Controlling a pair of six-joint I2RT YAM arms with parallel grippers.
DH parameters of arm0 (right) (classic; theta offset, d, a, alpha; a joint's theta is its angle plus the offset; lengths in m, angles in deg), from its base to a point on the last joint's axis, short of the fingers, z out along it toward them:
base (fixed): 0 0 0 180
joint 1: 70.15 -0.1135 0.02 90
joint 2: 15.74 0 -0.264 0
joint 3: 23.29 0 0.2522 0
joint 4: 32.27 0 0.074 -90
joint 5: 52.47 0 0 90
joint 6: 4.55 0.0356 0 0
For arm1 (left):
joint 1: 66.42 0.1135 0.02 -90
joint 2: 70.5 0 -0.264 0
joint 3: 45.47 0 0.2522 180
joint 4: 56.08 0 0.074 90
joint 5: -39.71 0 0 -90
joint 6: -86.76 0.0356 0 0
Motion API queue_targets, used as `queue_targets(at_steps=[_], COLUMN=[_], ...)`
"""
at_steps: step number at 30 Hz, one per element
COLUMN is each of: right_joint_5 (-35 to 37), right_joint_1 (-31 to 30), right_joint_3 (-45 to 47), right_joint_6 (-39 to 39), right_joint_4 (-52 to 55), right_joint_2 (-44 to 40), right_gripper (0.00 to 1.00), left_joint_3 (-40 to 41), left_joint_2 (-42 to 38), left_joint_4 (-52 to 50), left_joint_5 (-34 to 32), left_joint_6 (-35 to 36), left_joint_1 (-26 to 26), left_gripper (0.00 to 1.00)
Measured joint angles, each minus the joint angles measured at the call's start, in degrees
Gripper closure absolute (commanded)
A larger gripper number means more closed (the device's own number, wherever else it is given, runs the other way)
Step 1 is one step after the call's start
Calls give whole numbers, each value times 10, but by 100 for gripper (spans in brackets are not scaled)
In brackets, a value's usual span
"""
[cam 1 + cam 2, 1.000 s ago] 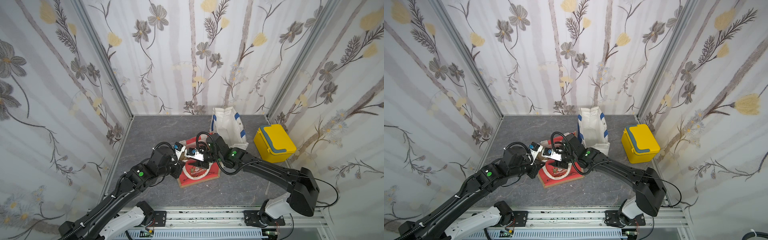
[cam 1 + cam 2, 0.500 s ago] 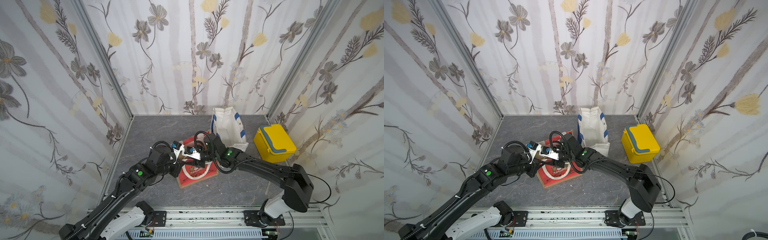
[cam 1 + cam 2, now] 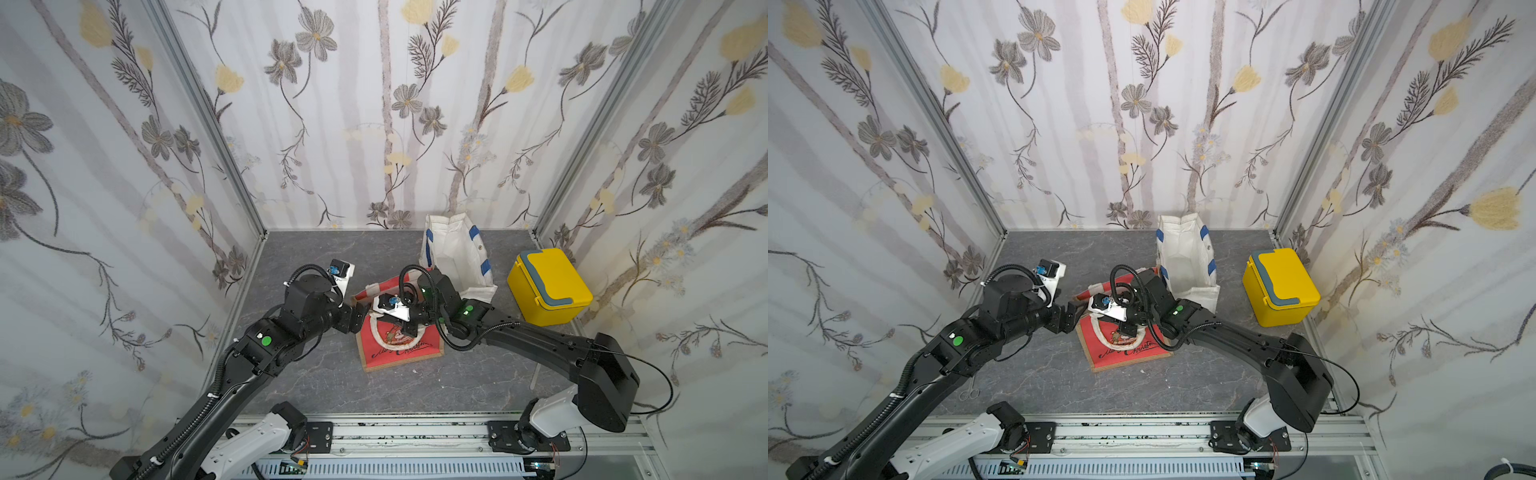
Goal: Put away the canvas bag
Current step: Press the canvas bag at the center of the board.
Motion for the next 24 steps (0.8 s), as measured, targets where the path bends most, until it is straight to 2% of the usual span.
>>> queue_targets(at_steps=[3,6,11,15,19,24], right_joint_5=[-6,-12,-26,-44,-58,-70], right_joint_1=[0,1,9,14,19,24], right_joint_3=[4,5,5,8,11,13], right_joint_6=[0,0,-2,-2,-2,-2], right_joint_4=[-5,-5,-5,-5,-5,-5], right_joint_2=[0,0,0,0,-4,-5], right_gripper=[91,91,91,91,91,91], left_joint_3=[-18,-30,-19,-5,-13,-11], left_joint_2=[9,30,24,41,102,114], left_joint_4=[-10,-25,-17,5,5,11], left_joint_5=[-52,-53,26,97,158,229], left_joint_6=[40,89,166,207,220,220], left_joint_1=[8,21,31,64,79,97], left_gripper=[10,9,7,8,7,7])
